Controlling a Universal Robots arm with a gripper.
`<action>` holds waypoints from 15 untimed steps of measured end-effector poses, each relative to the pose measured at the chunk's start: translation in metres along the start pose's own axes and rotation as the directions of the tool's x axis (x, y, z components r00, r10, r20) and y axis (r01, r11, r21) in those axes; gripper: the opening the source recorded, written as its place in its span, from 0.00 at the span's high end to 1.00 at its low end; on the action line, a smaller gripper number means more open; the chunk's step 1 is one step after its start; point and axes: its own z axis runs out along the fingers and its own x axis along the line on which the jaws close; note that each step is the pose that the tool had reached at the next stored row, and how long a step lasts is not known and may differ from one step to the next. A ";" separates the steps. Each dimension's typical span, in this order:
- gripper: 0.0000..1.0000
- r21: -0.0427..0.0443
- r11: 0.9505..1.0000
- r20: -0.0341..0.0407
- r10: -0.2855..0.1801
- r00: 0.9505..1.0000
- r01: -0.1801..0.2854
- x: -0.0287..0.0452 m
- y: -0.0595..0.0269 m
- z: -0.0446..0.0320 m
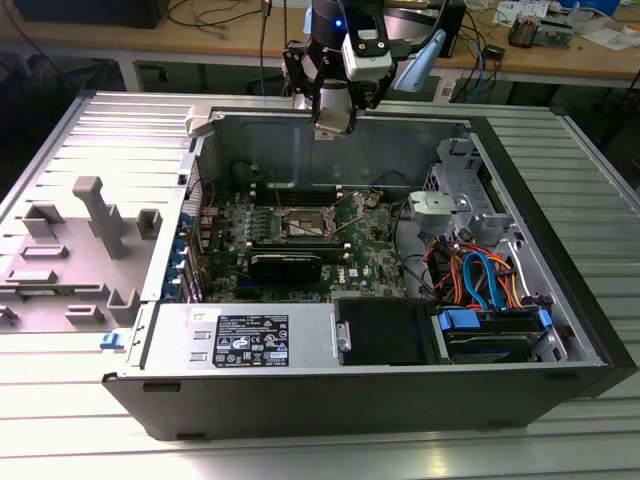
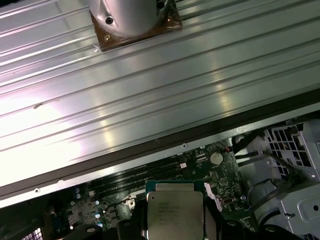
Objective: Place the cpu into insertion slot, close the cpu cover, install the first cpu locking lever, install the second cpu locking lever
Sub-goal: 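Place the cpu into insertion slot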
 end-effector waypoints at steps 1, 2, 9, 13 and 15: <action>0.45 0.000 1.000 0.000 0.002 1.000 -0.002 0.0000 0.0000 0.0000; 0.45 0.000 1.000 0.001 0.007 1.000 -0.007 0.0000 0.0000 0.0000; 0.45 -0.001 0.999 0.003 0.037 0.999 -0.037 0.0001 0.0000 0.0002; 0.45 -0.001 0.999 0.004 0.049 0.999 -0.049 0.0001 -0.0001 0.0003; 0.45 -0.001 0.999 0.004 0.049 0.999 -0.049 0.0001 -0.0001 0.0004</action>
